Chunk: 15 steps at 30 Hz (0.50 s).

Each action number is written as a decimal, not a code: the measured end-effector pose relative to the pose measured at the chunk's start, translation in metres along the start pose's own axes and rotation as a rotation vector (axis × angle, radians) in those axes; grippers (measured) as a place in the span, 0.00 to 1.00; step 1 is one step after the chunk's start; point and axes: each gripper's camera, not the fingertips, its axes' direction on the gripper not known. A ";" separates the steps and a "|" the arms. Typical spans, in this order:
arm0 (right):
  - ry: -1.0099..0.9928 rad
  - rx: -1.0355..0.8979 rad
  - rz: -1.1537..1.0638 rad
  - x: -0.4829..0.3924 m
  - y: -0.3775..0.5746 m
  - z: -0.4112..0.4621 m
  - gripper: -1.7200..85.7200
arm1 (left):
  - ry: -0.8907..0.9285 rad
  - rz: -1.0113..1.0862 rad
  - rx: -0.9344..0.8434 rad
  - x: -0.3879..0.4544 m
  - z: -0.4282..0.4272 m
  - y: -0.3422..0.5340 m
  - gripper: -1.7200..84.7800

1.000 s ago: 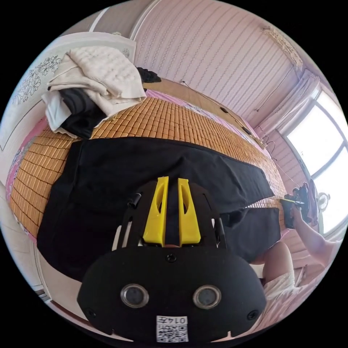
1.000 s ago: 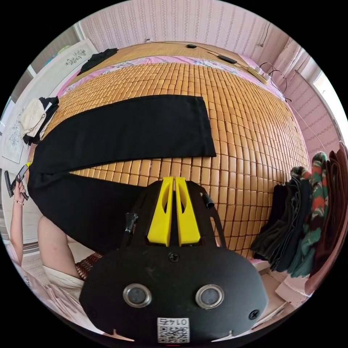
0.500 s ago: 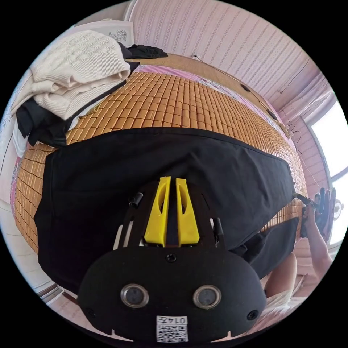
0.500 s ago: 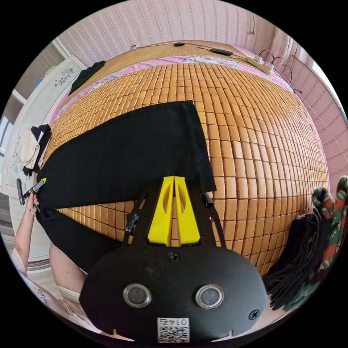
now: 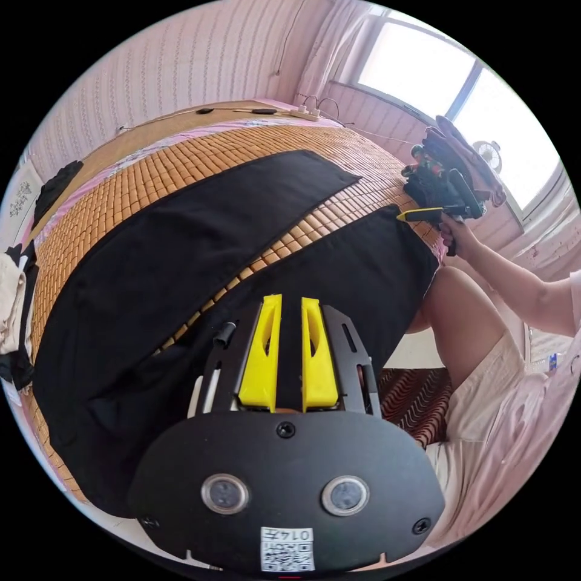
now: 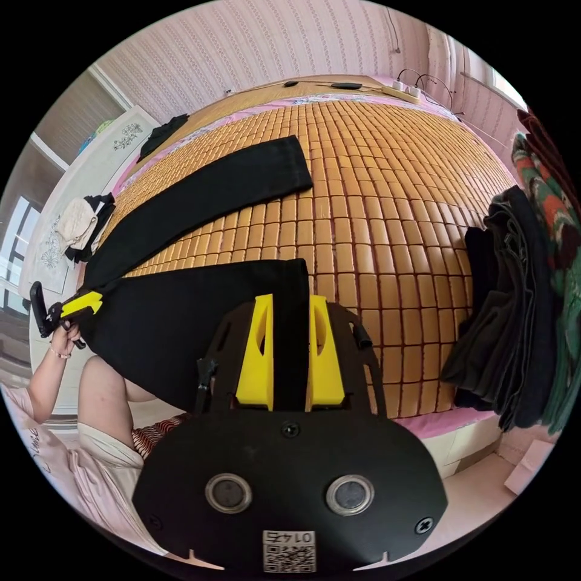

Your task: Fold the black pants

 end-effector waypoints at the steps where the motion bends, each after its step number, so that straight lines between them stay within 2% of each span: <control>1: 0.006 0.004 -0.006 0.003 -0.001 0.000 0.05 | 0.009 -0.003 -0.027 0.007 0.010 -0.006 0.09; 6: -0.003 -0.010 -0.006 0.031 -0.008 -0.010 0.02 | 0.045 -0.035 -0.012 0.024 0.015 -0.013 0.09; 10: -0.060 0.001 0.033 0.054 -0.003 -0.016 0.05 | 0.048 -0.090 -0.074 0.021 0.025 -0.008 0.09; 13: -0.050 0.057 0.021 0.060 0.022 -0.042 0.06 | 0.076 -0.103 -0.053 0.022 0.018 0.001 0.09; 15: -0.033 0.018 0.018 0.064 0.041 -0.049 0.07 | 0.091 -0.102 -0.053 0.023 0.014 0.006 0.09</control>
